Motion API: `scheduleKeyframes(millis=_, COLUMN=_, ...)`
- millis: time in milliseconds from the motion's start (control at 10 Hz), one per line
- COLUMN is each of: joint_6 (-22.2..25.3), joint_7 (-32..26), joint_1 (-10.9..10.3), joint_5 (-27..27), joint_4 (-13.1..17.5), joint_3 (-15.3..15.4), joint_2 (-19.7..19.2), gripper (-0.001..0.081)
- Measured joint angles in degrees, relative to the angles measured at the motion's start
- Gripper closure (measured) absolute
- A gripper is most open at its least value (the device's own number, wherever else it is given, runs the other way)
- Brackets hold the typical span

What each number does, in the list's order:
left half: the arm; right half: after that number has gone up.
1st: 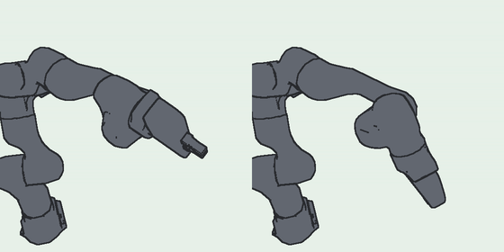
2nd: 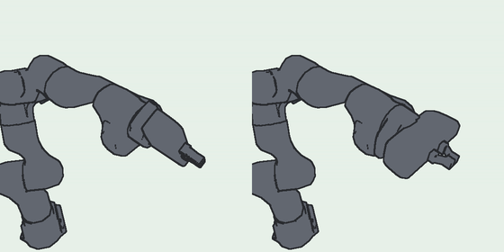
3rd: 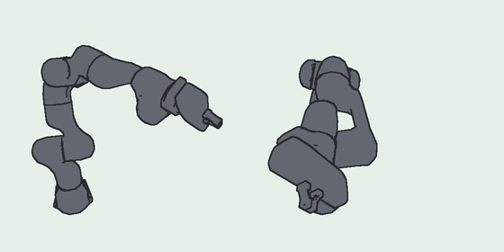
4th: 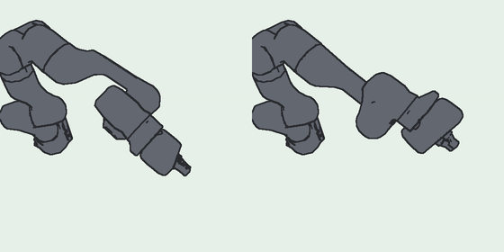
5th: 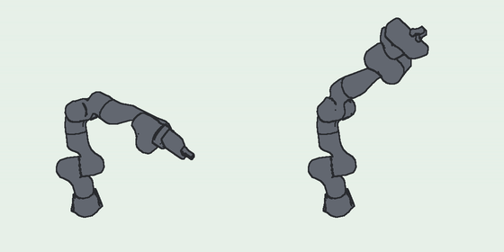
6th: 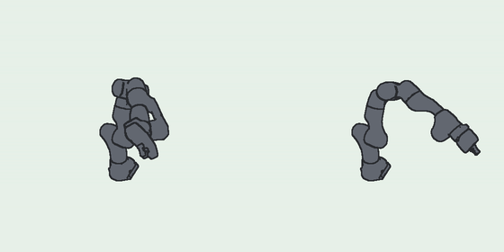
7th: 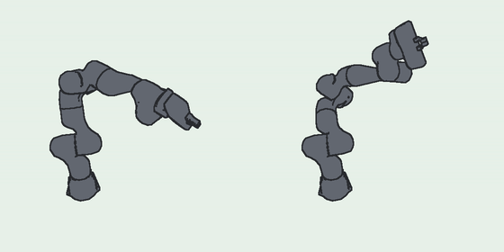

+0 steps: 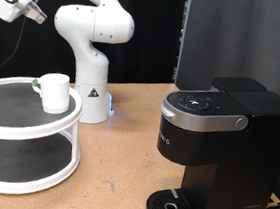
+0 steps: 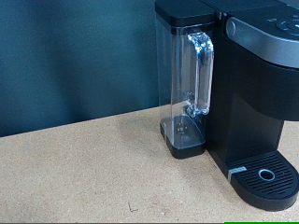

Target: Make a cup of coffee with the keurig machine

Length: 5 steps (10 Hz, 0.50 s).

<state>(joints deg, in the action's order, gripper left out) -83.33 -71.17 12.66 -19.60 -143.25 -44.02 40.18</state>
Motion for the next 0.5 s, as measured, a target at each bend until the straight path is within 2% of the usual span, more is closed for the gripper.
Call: scheduleKeyframes(millis=500, joint_6=-4.0, joint_7=-4.1, joint_1=0.1, joint_5=2.1, joint_4=-3.3, joint_3=-2.2, joint_2=-1.2, gripper=0.0805)
